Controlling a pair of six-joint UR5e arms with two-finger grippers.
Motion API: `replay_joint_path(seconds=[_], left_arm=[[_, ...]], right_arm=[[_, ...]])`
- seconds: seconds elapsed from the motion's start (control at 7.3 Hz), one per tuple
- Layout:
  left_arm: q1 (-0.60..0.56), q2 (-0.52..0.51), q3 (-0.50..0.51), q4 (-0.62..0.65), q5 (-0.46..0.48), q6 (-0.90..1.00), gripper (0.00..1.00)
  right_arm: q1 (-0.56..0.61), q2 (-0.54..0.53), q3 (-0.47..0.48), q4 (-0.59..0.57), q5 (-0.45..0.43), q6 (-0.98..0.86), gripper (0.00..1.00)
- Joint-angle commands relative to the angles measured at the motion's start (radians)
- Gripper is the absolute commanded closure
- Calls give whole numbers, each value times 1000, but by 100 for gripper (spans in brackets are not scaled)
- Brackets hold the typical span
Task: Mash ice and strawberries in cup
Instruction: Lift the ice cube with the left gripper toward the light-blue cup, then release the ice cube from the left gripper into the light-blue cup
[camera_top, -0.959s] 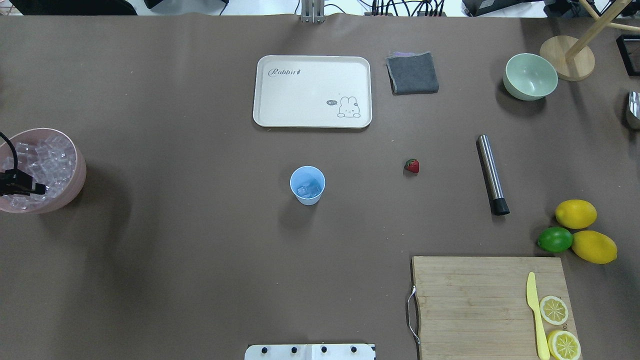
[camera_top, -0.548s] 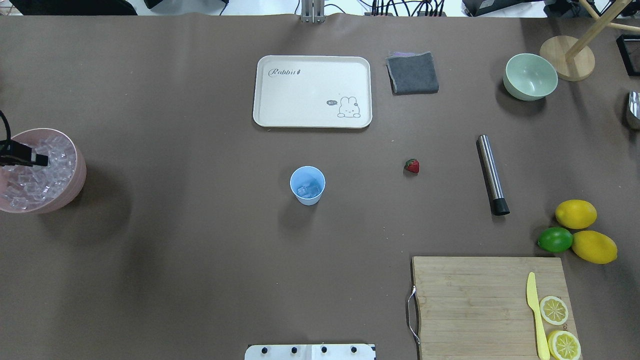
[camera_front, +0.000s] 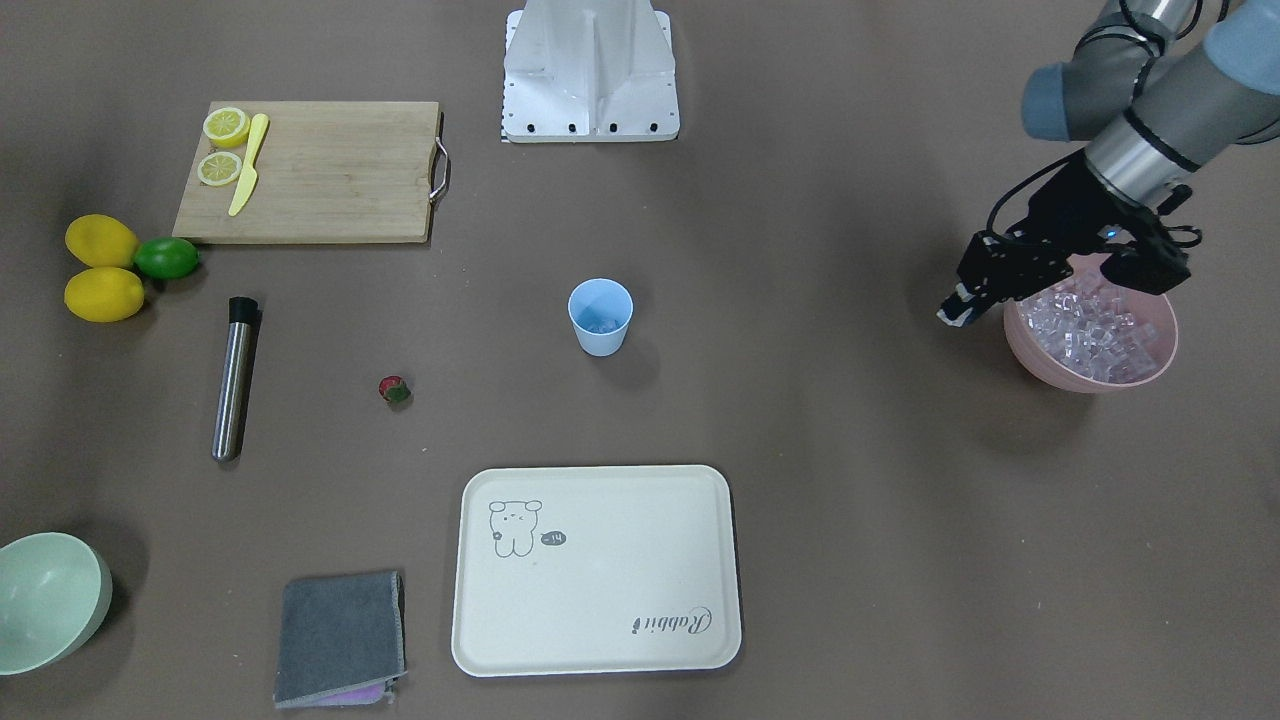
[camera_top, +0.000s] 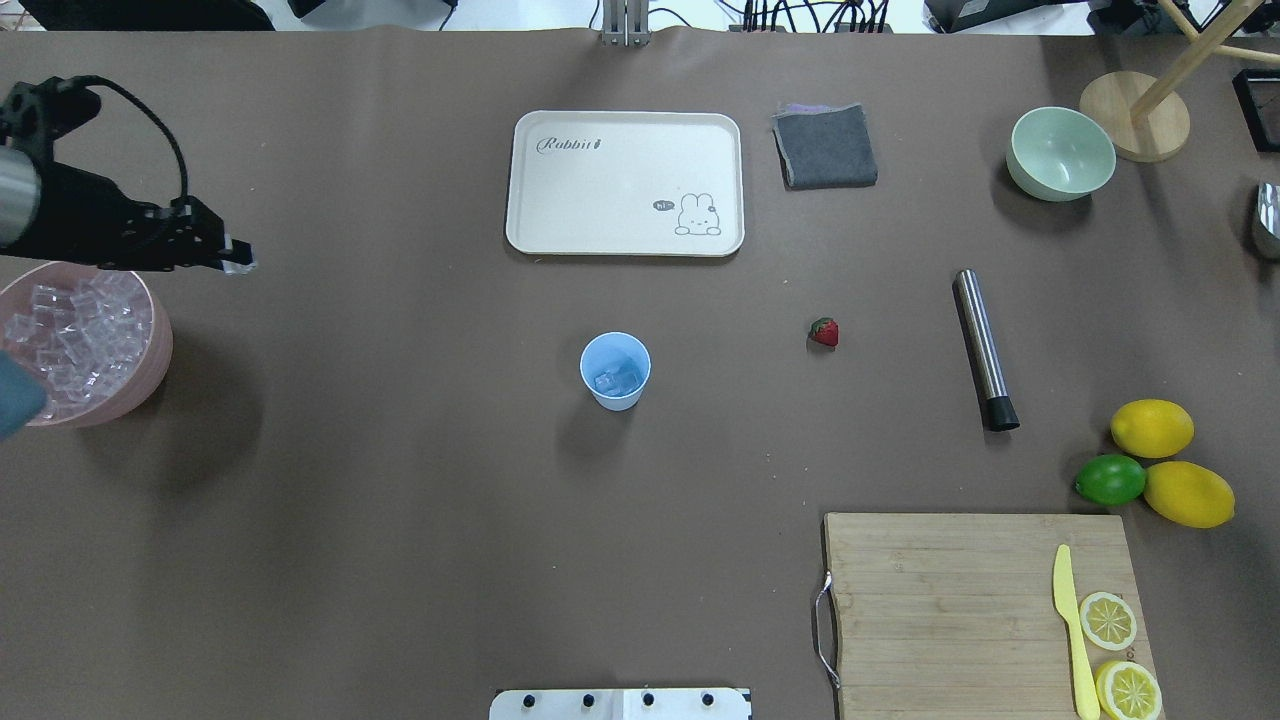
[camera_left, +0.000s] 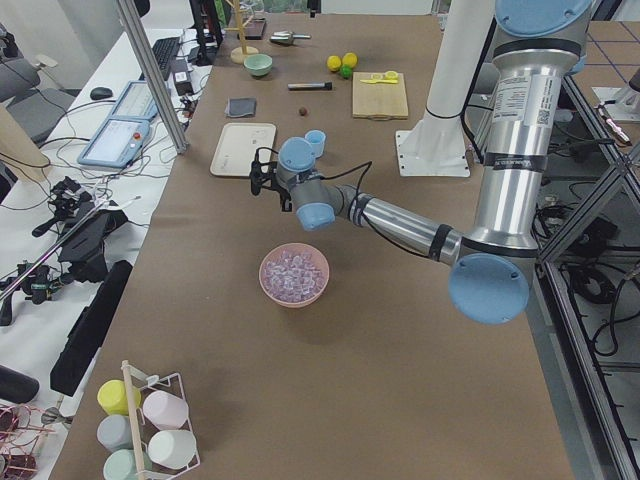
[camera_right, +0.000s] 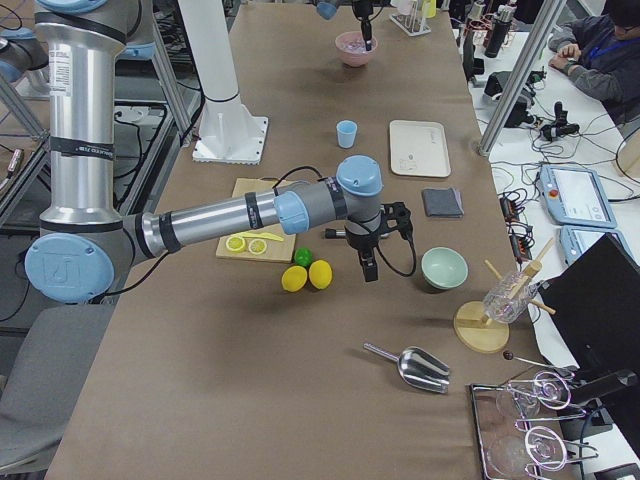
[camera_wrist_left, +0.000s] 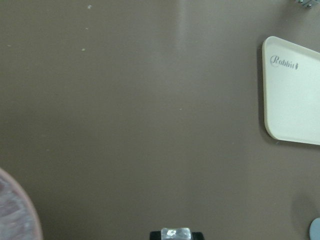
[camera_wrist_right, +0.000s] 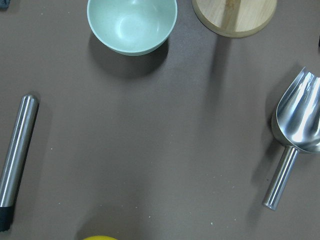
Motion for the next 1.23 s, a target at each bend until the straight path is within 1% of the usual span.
replay_joint_path(seconds=[0.0,0.14,0.27,0.41,0.55,0.68,0.82,1.1], left_arm=[[166,-179,-2,125,186,-165,100],[260,-297,1,224,290,-223,100],[332,-375,4,300,387,-288,100],[380,-399,4,305,462,-326,100],[418,-420,30,307,513,-345,100],[460,-460,77,307,580,-371,100],[489,-468,93,305,614,-380,100],[503,-467,91,305,615,-380,100]], right_arm=[[0,0,0,0,0,0,0],[0,0,0,0,0,-1,0],[0,-2,0,0,2,0,0],[0,-3,0,0,0,0,0],[0,-6,1,0,2,0,0],[0,-6,3,0,3,0,0],[0,-6,3,0,3,0,0],[0,-6,0,0,3,0,0]])
